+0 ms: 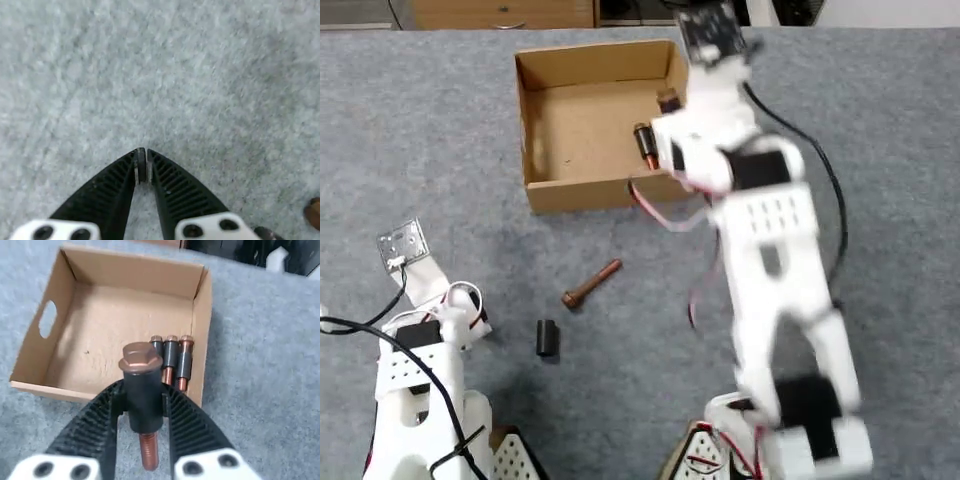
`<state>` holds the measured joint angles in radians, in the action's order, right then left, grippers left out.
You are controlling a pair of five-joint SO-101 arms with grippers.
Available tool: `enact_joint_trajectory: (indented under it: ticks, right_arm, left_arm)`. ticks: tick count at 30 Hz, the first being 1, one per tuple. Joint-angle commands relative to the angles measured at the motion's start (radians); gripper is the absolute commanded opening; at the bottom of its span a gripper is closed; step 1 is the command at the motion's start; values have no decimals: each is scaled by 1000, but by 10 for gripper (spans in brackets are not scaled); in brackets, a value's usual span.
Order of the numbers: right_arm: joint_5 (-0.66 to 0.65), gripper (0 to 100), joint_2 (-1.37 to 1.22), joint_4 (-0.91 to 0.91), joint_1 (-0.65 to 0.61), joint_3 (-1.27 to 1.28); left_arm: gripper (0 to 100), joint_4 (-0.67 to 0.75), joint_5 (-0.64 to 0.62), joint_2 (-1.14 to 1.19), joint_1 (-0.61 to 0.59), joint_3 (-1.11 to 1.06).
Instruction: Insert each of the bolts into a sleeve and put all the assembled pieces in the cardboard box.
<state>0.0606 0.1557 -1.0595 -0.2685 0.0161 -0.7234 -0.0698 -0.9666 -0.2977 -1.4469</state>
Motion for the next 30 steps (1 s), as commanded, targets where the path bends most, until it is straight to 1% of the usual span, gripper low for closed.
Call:
enact_joint_trajectory:
  ticks: [1, 5, 11, 16, 23, 27, 30]
  right_arm:
    - [-61, 1, -265, -43, 25, -312]
    - [-72, 1, -552, -126, 31, -598]
    - [-71, 1, -897, -284, 25, -1013]
    - [-71, 1, -1133, -318, 12, -1293]
    - [-72, 1, -1374, -318, -25, -1508]
    - [-71, 2, -1451, -319, -44, -1549]
    - [-71, 2, -1460, -322, -50, -1541]
  left_arm:
    - [19, 61, -9, -10, -11, -14]
    - [19, 58, -9, -10, -12, -14]
    - [19, 58, -9, -10, -12, -15]
    - [19, 58, -9, -10, -12, -14]
    - [19, 58, -9, -10, -12, -14]
    - [19, 58, -9, -10, -12, -14]
    - [19, 58, -9, -10, -12, -15]
